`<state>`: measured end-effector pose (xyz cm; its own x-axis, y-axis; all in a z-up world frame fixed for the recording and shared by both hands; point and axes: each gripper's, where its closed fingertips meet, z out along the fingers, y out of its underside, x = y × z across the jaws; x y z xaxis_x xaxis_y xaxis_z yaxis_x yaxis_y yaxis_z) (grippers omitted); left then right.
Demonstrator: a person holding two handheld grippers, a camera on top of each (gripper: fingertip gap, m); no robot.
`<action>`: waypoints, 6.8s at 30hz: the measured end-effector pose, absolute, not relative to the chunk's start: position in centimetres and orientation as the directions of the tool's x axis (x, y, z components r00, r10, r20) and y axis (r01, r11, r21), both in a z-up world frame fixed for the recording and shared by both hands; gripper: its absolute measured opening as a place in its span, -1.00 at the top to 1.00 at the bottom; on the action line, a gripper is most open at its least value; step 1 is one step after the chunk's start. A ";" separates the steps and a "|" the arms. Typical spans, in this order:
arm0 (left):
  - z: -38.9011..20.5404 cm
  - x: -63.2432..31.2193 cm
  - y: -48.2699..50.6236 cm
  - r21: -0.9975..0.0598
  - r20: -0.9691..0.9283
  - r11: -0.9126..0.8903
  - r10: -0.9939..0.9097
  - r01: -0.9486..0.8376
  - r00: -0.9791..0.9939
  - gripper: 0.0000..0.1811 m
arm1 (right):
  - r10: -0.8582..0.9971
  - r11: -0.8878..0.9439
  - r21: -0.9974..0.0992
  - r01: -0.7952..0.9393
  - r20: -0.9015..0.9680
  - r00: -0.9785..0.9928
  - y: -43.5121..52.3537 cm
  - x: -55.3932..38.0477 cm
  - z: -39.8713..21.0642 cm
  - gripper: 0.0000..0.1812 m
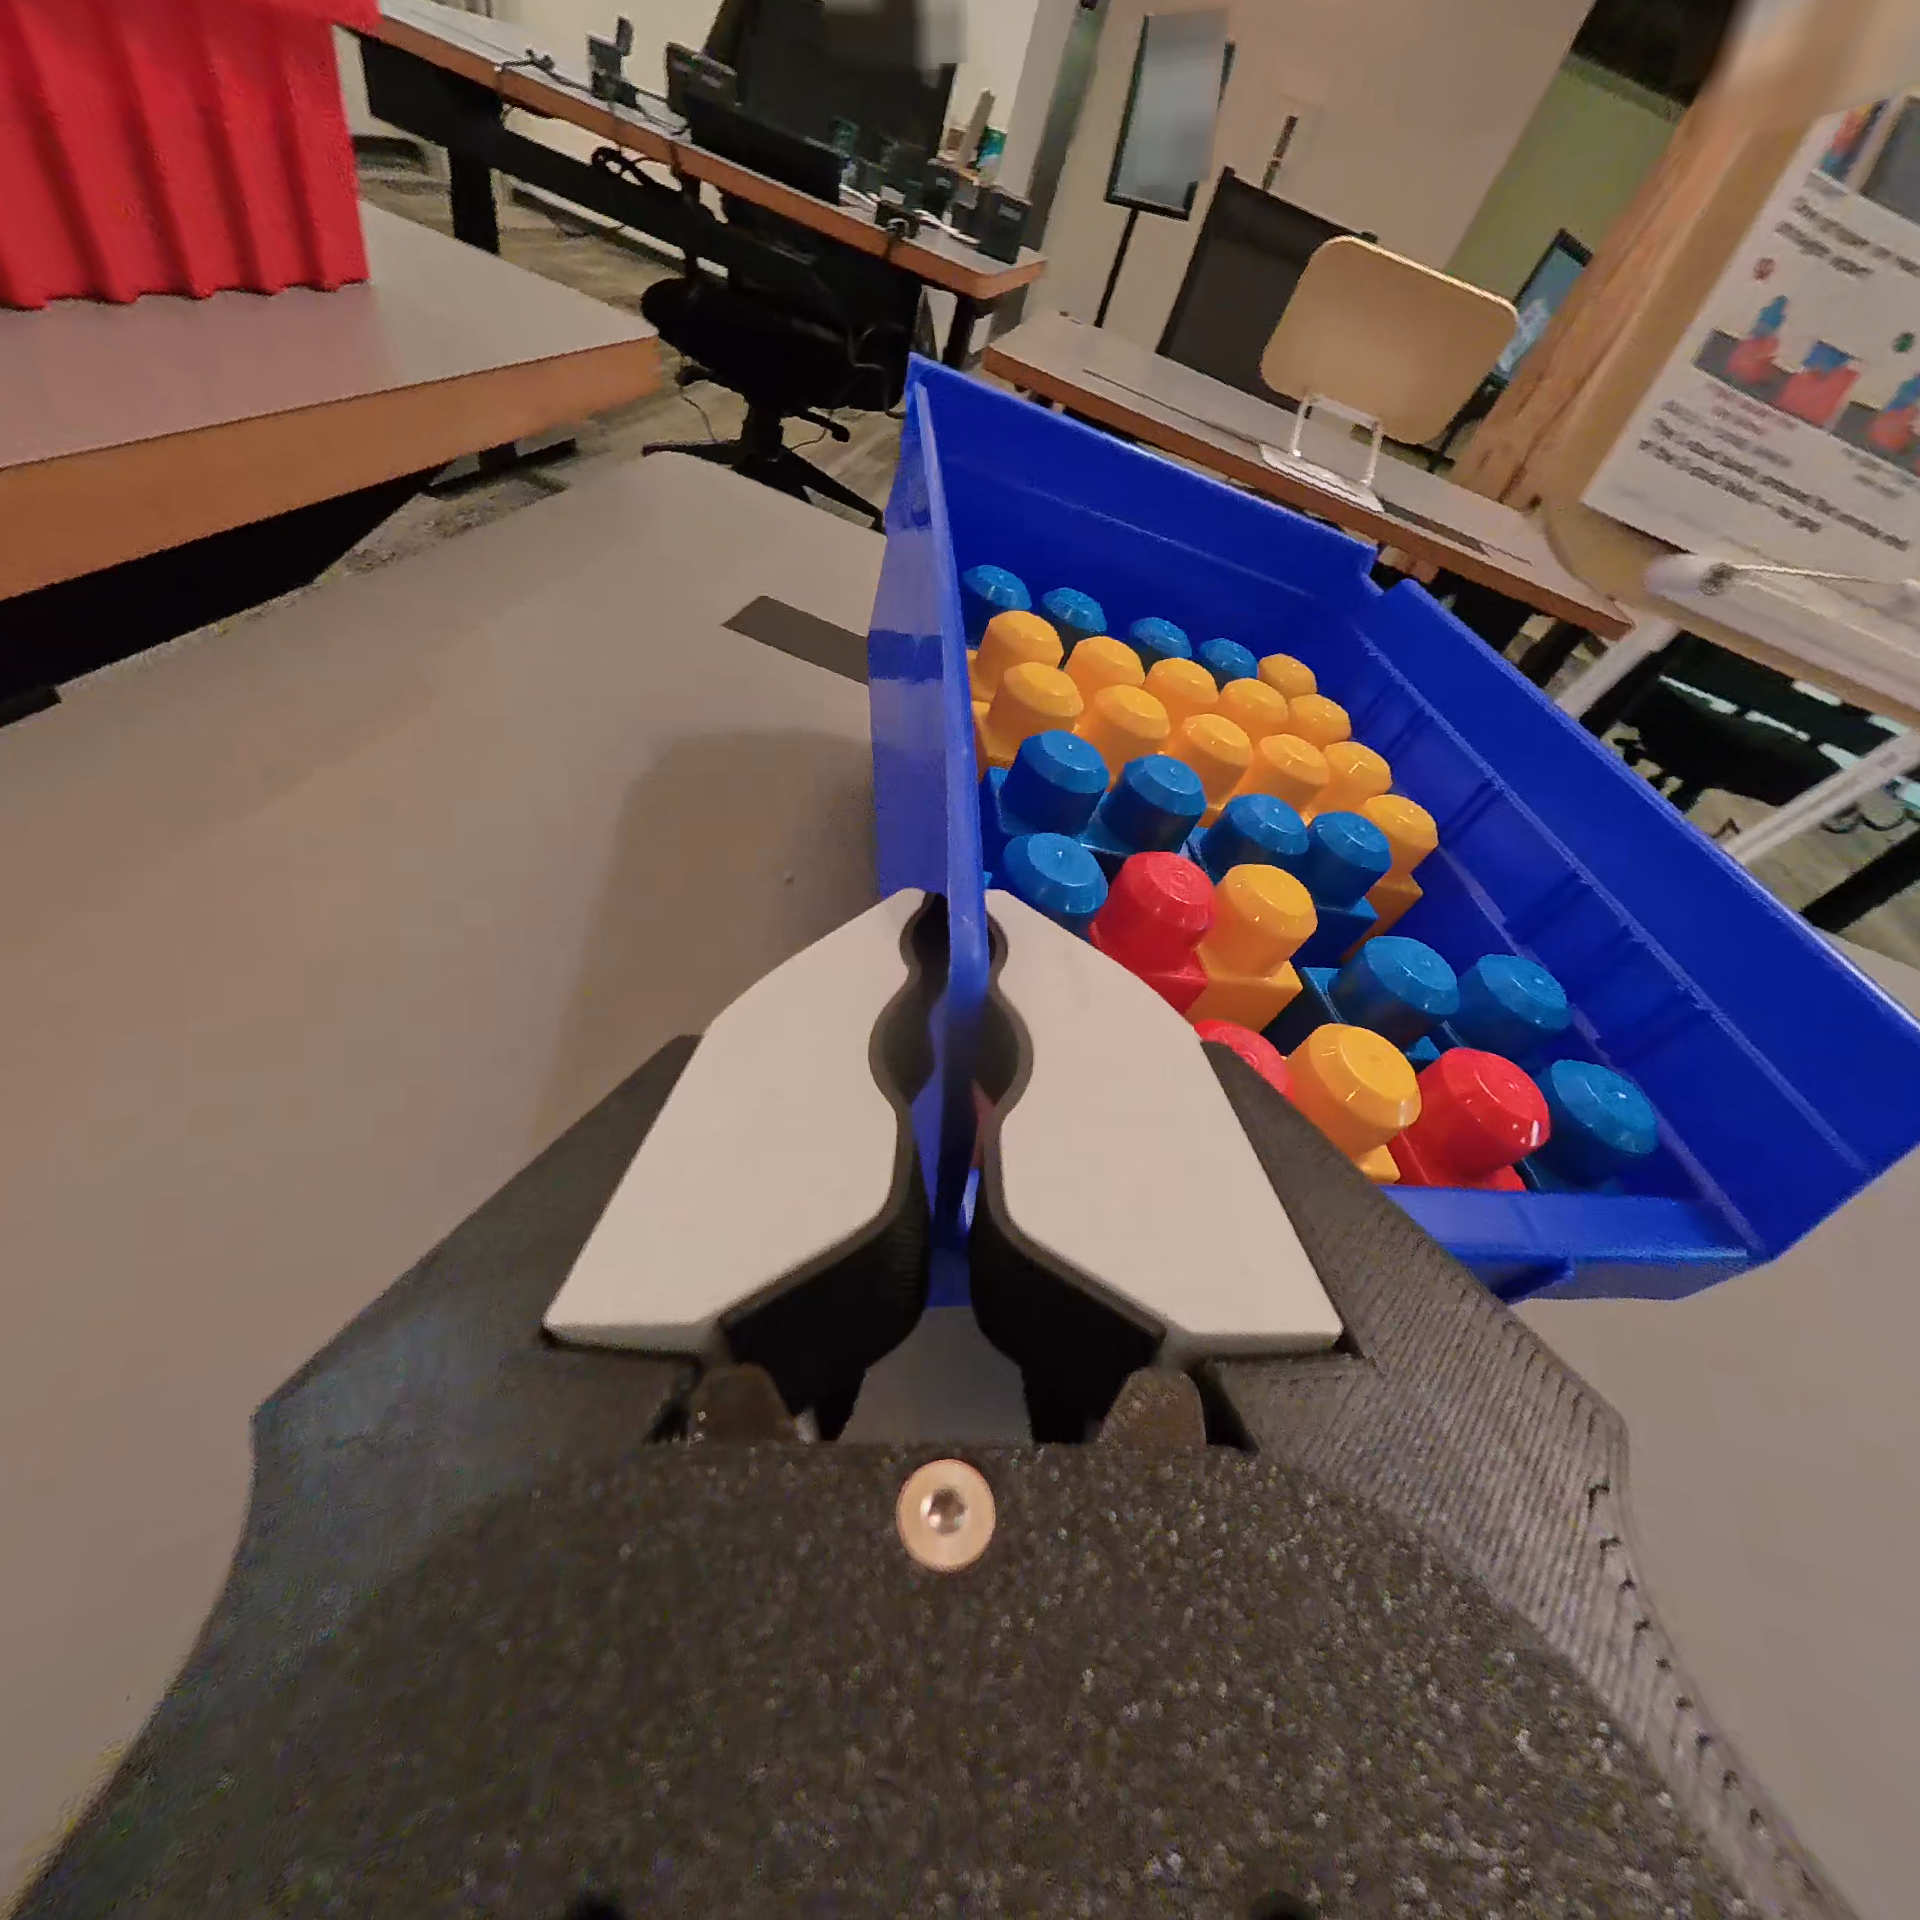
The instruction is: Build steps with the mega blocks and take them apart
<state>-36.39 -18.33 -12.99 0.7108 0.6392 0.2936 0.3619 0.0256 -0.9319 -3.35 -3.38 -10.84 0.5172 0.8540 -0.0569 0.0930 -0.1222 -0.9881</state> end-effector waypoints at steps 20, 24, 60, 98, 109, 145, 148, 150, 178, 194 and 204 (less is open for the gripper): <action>-16.3 -40.6 -17.8 -0.920 0.299 0.058 0.744 0.387 0.598 0.96 | 0.577 -0.186 -0.981 0.049 -0.069 0.814 9.9 15.7 -11.2 0.52; -16.3 -41.5 -16.7 -0.923 0.290 0.061 0.760 0.381 0.582 0.96 | 0.571 -0.206 -0.978 0.035 -0.091 0.816 10.6 16.4 -11.8 0.53; -9.8 -36.7 -15.0 -1.000 0.016 -0.002 0.665 0.024 0.747 0.69 | 0.279 -0.405 -0.892 0.199 0.087 0.956 21.2 27.3 -18.2 0.96; -14.8 -43.6 -5.5 -0.668 -0.335 -0.744 0.331 0.026 0.882 0.72 | 0.811 0.041 -0.999 0.022 0.046 0.584 14.6 5.9 -9.9 0.67; -19.1 -45.4 -4.5 -0.393 -0.289 -0.918 0.186 0.061 0.939 0.65 | 0.792 0.021 -0.999 0.042 0.042 0.609 15.1 6.2 -10.3 0.68; -16.9 2.6 -5.0 -0.523 -0.071 -0.704 -0.526 -0.480 0.848 0.68 | 0.790 0.023 -0.998 0.052 0.050 0.611 15.4 6.7 -9.9 0.70; -17.5 5.0 -5.0 -0.517 -0.050 -0.712 -0.528 -0.474 0.848 0.67 | 0.789 0.022 -0.999 0.047 0.046 0.612 15.5 6.9 -9.8 0.70; -18.1 5.7 -4.9 -0.492 -0.071 -0.722 -0.525 -0.487 0.848 0.68 | 0.790 0.018 -0.999 0.045 0.042 0.612 15.5 7.0 -9.7 0.70; -7.8 -27.2 -7.3 -0.793 -0.161 -0.603 0.069 -0.088 0.985 0.60 | 0.792 0.042 -0.999 -0.013 0.026 0.610 15.2 7.6 -8.3 0.71; -15.8 -42.9 -9.6 -0.291 -0.265 -0.940 -0.101 -0.180 0.959 0.59 | 0.800 0.031 -1.000 0.003 0.027 0.599 15.4 7.4 -9.2 0.71; -18.6 -43.6 -10.9 -0.001 -0.241 -0.950 -0.304 -0.313 0.922 0.49 | 0.813 0.060 -0.998 0.019 0.060 0.579 15.1 6.9 -9.4 0.71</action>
